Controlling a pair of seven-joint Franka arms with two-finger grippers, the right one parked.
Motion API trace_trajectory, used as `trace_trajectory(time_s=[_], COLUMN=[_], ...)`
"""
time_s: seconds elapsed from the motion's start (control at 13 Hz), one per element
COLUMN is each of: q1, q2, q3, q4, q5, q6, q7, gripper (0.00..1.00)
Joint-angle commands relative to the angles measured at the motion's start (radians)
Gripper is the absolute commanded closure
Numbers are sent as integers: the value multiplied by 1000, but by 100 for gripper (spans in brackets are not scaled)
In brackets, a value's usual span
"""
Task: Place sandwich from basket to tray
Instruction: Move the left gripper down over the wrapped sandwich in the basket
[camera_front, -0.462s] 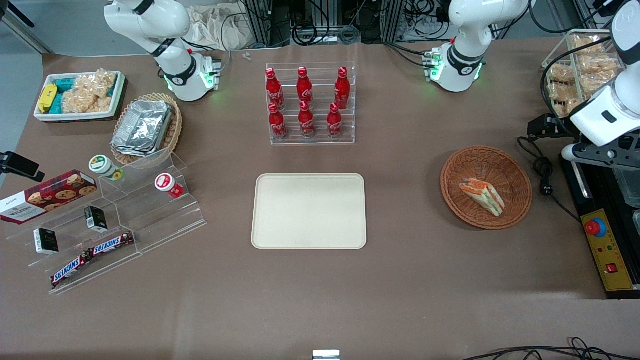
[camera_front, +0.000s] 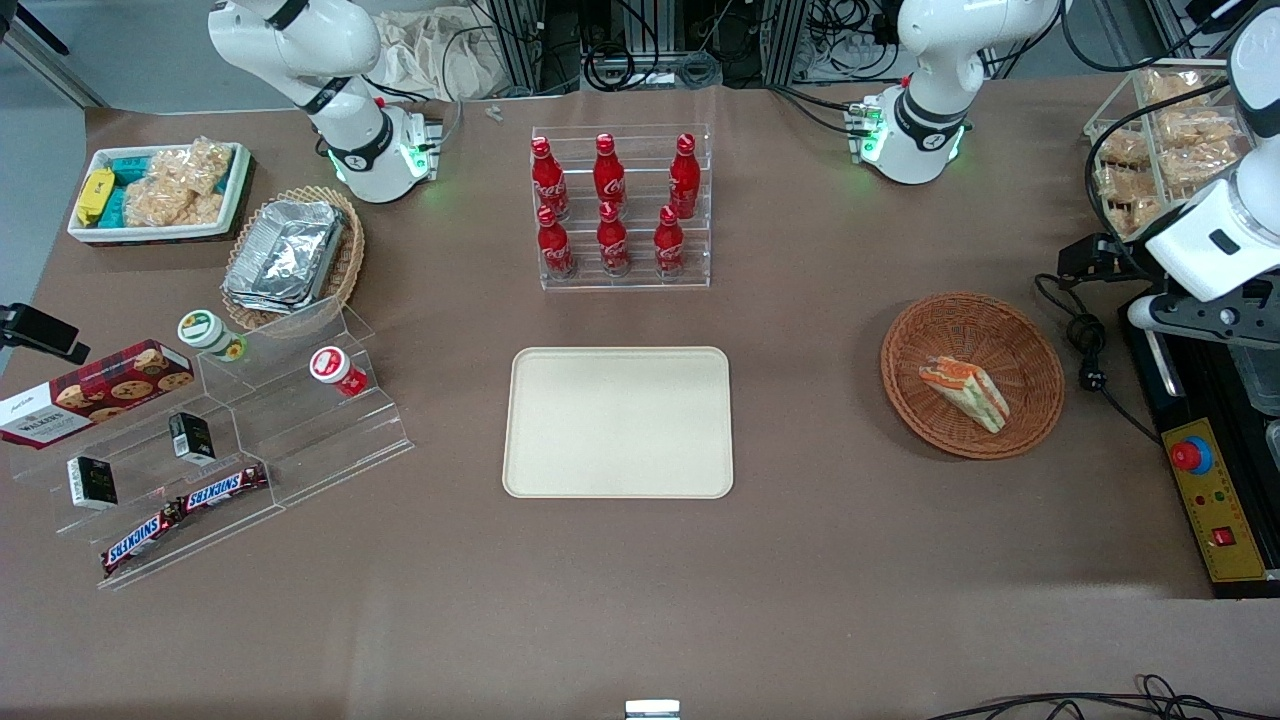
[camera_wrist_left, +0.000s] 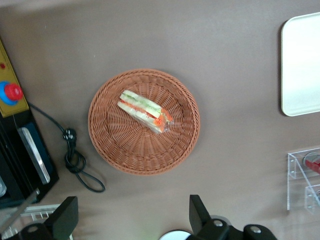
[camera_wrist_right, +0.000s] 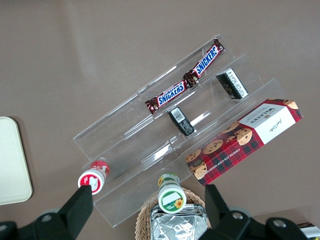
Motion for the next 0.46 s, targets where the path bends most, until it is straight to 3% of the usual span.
trace_trajectory(time_s=[0.0,0.23,0.38], q1=[-3,0,3], q2=[49,39,29], q3=[-49,-57,-52], q4=[29,-110,-239], q5=[21,21,23], q6=[-21,93,262], q7=[-387,-848,-981], gripper=[0,0,0])
